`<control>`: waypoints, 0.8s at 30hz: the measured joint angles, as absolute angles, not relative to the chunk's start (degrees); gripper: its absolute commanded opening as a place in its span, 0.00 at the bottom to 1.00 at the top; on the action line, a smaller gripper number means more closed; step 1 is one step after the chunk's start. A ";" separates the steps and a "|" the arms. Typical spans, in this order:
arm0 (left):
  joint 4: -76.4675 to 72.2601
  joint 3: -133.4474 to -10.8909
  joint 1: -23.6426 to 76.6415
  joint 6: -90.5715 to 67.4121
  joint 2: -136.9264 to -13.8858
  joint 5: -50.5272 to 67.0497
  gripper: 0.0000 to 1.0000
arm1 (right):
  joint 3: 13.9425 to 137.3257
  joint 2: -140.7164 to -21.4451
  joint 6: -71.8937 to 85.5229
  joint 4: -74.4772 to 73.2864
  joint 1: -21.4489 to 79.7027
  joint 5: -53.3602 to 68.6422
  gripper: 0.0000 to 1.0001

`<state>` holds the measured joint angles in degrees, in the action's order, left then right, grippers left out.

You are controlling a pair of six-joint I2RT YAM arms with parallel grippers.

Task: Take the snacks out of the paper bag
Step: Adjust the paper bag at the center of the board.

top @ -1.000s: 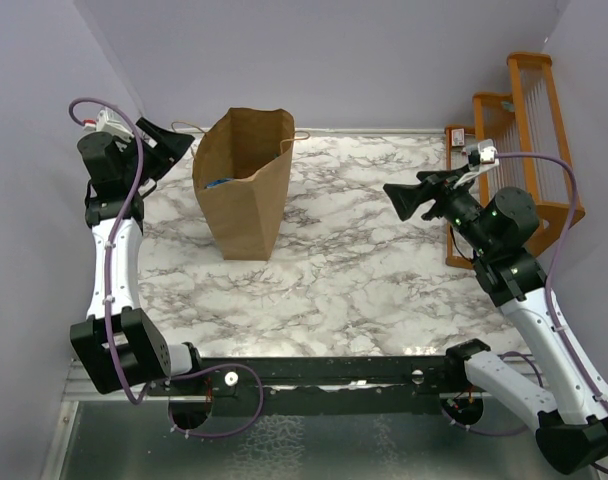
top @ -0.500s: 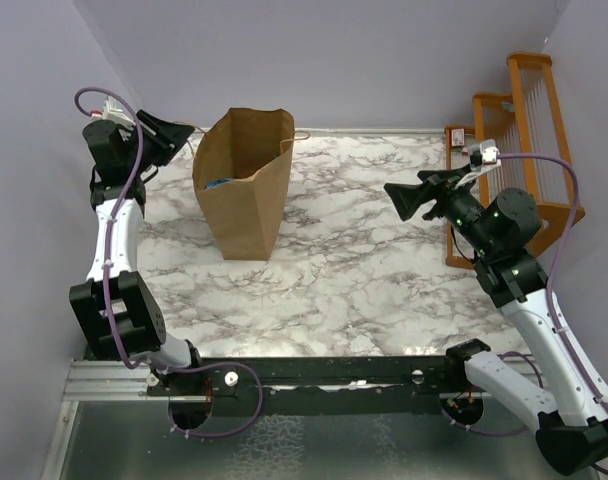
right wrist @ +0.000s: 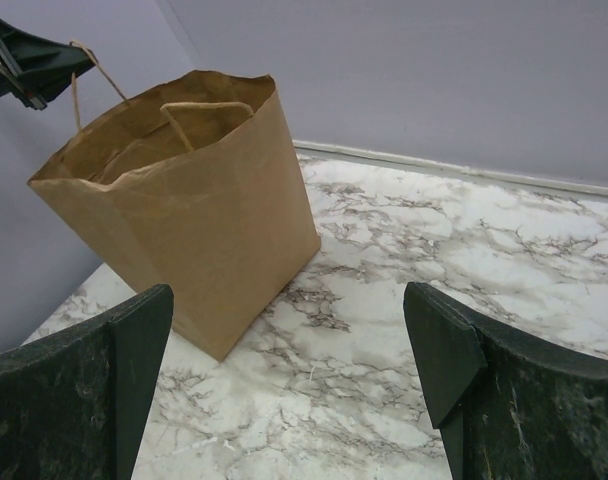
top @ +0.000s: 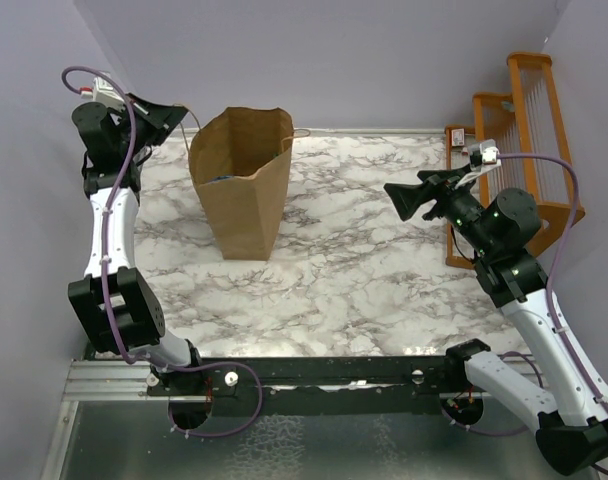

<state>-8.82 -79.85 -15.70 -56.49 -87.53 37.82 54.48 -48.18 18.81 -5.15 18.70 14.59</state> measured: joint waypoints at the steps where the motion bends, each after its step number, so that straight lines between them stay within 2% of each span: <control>1: -8.69 -80.40 -15.70 -56.45 -87.53 37.95 0.00 | 54.48 -48.21 18.79 -5.17 18.70 14.59 0.99; 15: -0.36 -90.32 -16.56 -52.10 -88.14 40.36 0.00 | 55.16 -49.12 18.83 -6.11 18.70 14.68 0.99; 24: -1.23 -82.04 -15.57 -51.99 -81.69 42.24 0.00 | 55.24 -51.48 19.92 -6.11 18.70 19.03 0.99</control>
